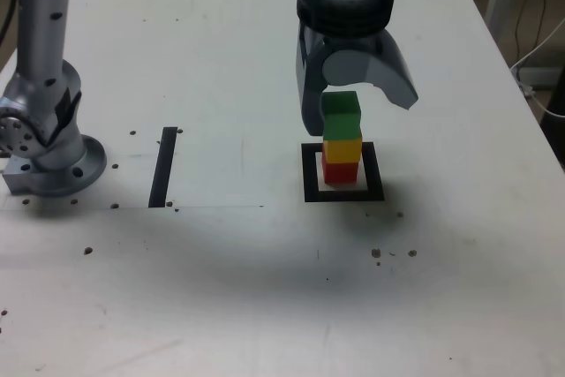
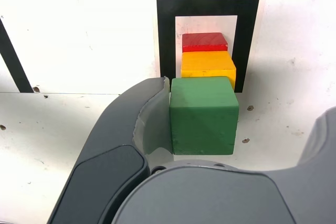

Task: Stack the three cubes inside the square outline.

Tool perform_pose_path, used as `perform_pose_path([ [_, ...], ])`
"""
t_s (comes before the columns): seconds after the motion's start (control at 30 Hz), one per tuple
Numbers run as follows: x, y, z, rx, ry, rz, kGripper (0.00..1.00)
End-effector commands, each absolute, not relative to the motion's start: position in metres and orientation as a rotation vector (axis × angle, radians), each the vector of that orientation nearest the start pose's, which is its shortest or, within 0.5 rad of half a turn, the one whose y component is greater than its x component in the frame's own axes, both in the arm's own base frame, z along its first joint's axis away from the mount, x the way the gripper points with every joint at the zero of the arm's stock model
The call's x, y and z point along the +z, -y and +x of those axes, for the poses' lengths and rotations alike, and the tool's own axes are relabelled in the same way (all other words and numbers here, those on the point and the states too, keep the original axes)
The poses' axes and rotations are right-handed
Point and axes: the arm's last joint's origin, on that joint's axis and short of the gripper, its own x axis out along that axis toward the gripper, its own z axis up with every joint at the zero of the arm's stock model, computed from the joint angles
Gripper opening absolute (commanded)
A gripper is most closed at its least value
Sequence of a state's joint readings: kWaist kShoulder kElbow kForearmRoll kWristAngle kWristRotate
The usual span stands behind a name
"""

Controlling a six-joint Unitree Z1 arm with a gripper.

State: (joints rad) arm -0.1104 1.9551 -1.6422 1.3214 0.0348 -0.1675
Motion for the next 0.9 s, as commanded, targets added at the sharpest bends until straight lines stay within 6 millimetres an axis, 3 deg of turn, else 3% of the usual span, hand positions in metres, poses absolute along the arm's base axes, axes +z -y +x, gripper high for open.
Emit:
perform_pose_path([
  [0.0,0.296,0.037,0.347,0.078,-1.628,-0.005,0.99],
  [0.27,0.302,0.039,0.342,0.078,-1.613,0.008,0.99],
  [0.43,0.319,0.042,0.324,0.058,-1.573,0.019,0.99],
  [0.7,0.345,0.035,0.255,0.038,-1.531,0.01,0.99],
  [0.87,0.333,0.029,0.211,0.035,-1.592,0.018,1.0],
])
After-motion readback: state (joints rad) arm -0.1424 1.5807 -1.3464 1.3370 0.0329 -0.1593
